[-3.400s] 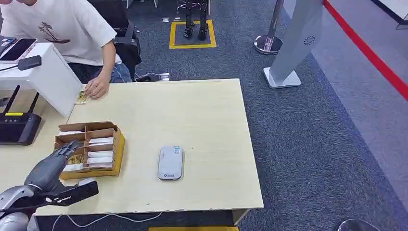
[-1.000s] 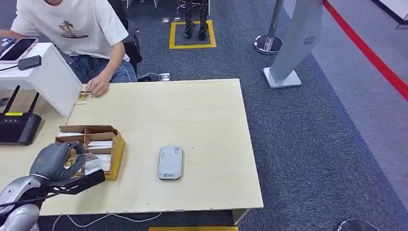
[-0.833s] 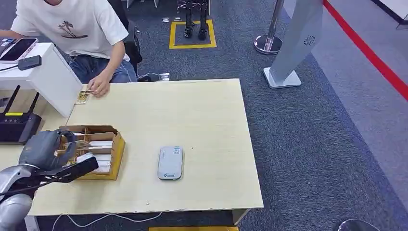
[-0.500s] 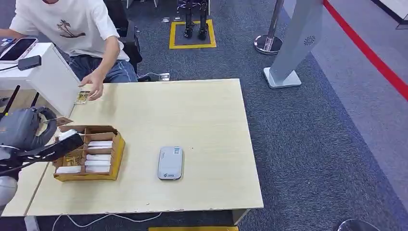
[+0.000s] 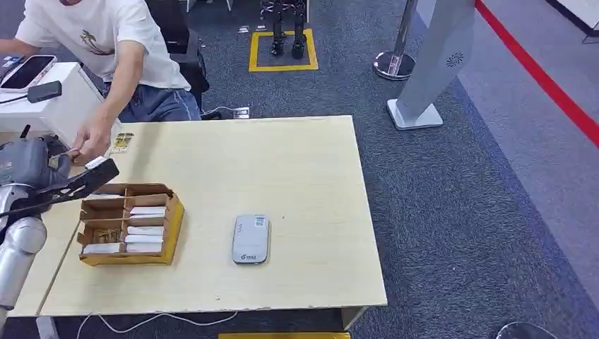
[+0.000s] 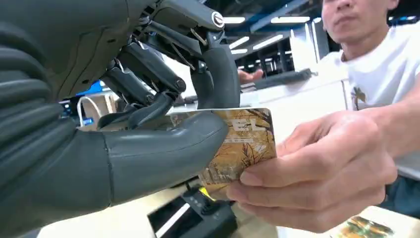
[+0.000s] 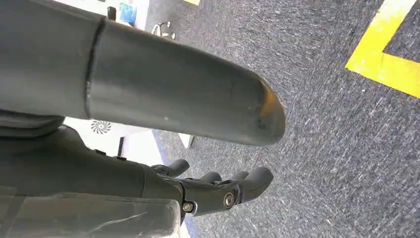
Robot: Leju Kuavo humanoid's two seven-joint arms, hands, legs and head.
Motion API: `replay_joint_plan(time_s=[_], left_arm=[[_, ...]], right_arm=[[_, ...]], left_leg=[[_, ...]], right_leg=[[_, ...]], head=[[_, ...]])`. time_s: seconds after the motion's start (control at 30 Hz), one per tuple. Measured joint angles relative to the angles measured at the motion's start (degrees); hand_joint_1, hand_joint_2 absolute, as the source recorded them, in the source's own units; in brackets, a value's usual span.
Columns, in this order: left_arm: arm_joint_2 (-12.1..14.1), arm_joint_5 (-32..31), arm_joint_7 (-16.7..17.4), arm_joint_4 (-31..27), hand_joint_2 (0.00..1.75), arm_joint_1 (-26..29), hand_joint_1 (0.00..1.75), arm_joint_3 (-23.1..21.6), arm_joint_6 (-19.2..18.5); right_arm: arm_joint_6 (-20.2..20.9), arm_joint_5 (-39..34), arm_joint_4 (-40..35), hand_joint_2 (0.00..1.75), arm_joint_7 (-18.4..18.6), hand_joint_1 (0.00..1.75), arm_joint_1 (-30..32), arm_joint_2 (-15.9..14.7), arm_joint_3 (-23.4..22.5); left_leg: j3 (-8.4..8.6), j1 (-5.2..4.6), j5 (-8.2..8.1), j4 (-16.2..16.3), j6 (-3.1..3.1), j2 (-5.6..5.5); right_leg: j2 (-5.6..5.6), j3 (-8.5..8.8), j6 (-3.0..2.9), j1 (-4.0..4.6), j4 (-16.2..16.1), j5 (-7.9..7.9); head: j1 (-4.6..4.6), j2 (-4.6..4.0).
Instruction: Pass the card to the sensor for recognition and then transmit it.
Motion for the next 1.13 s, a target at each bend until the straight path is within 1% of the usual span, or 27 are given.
replay_joint_plan(time_s=[0.1,0.3,0.47,0.5,0.53,0.57,0.63,0.73,0.83,0.93,1.0,1.07,1.13], left_arm=[[-1.92,-0.22,-0.04,3.32,1.75,-1.82,1.75,0.0,0.04],[-4.39,0.2,-0.35,8.5,1.75,-5.09,1.75,0.0,-0.22],[-5.99,2.21,-1.92,11.67,1.75,-7.12,1.75,0.0,-0.33],[-6.25,2.71,-2.01,11.91,1.75,-7.29,0.33,0.0,-0.44],[-6.47,3.04,-2.01,12.17,1.75,-7.44,0.0,0.0,-0.48],[-6.6,3.21,-2.05,12.34,0.0,-7.5,0.0,0.0,-0.46],[-6.88,3.93,-2.58,12.6,0.0,-7.5,0.0,0.0,-0.13],[-7.01,6.86,-4.04,12.24,0.0,-7.18,0.0,0.0,0.59],[-7.04,10.78,-5.51,9.14,0.0,-5.39,0.0,0.29,2.43],[-7.32,15.44,-6.25,3.18,0.0,-1.59,0.0,1.58,4.79],[-7.54,18.37,-7.4,-0.78,0.0,1.24,0.0,2.4,5.96],[-8.02,23.18,-9.59,-5.83,0.0,5.2,0.0,3.71,7.3],[-8.87,28.27,-11.89,-11.12,0.0,9.96,0.0,4.92,7.76]], right_arm=[[0.2,0.0,0.02,0.0,0.07,0.0,-0.15,0.0,0.07],[0.35,0.0,0.07,0.0,0.13,0.0,-0.21,0.0,0.11],[0.35,-0.02,0.11,0.0,0.17,0.0,-0.14,0.0,0.13],[0.35,-0.02,0.15,0.0,0.17,0.0,-0.12,0.0,0.13],[0.35,-0.02,0.2,0.0,0.17,0.0,-0.08,0.0,0.13],[0.35,-0.02,0.24,0.0,0.15,0.0,-0.05,0.0,0.13],[0.24,-0.09,0.26,0.0,0.11,0.0,0.05,0.0,0.13],[-0.07,-0.17,0.28,0.0,-0.02,0.0,0.11,0.0,0.13],[-0.22,-0.46,0.28,0.0,-0.09,0.0,0.33,0.0,0.13],[-0.24,-0.5,0.31,0.0,-0.15,0.0,0.6,0.0,0.13],[-0.26,-0.68,0.31,0.0,-0.17,0.0,0.73,0.0,0.13],[-0.37,-1.29,0.31,0.0,-0.2,0.0,0.83,0.0,0.07],[-0.48,-1.44,0.33,0.0,-0.22,0.0,0.9,0.0,-0.07]], left_leg=[[0.0,0.0,-0.01,0.0,0.0,0.06],[0.0,0.0,-0.01,0.0,0.0,0.07],[-0.01,0.0,-0.01,0.0,0.0,0.1],[-0.01,0.0,-0.01,0.0,0.0,0.12],[-0.01,0.0,-0.01,0.0,0.0,0.13],[-0.01,0.0,-0.01,0.0,0.0,0.13],[-0.01,0.0,-0.01,0.0,0.0,0.12],[-0.01,0.0,-0.01,0.0,0.0,0.12],[-0.01,0.0,-0.01,0.0,0.0,0.12],[-0.01,-0.01,-0.01,0.0,0.0,0.14],[-0.02,-0.01,-0.03,0.0,0.0,0.13],[-0.02,-0.03,-0.05,0.0,0.01,0.16],[-0.01,-0.05,-0.08,-0.01,0.04,0.21]], right_leg=[[0.05,-0.02,0.0,0.0,0.0,0.0],[0.06,-0.04,0.0,0.0,0.0,0.0],[0.08,-0.04,0.0,0.0,0.0,0.0],[0.1,-0.05,0.0,0.0,0.0,0.0],[0.1,-0.05,0.0,0.0,0.0,0.0],[0.1,-0.05,0.0,0.0,0.0,0.0],[0.09,-0.05,0.0,0.0,0.0,0.0],[0.09,-0.04,0.0,0.0,0.0,0.0],[0.09,-0.03,0.0,0.0,0.0,0.0],[0.1,-0.03,0.0,0.0,0.0,0.0],[0.09,-0.03,0.0,0.0,0.0,-0.01],[0.11,-0.04,0.0,-0.02,-0.01,-0.01],[0.15,-0.04,0.0,-0.04,-0.01,-0.02]], head=[[0.0,-0.02],[0.0,-0.02],[-0.02,-0.02],[0.0,0.0],[-0.02,0.0],[-0.02,-0.02],[-0.02,-0.02],[-0.02,0.0],[-0.02,-0.02],[-0.04,-0.02],[-0.02,0.0],[-0.02,-0.02],[-0.02,0.0]])
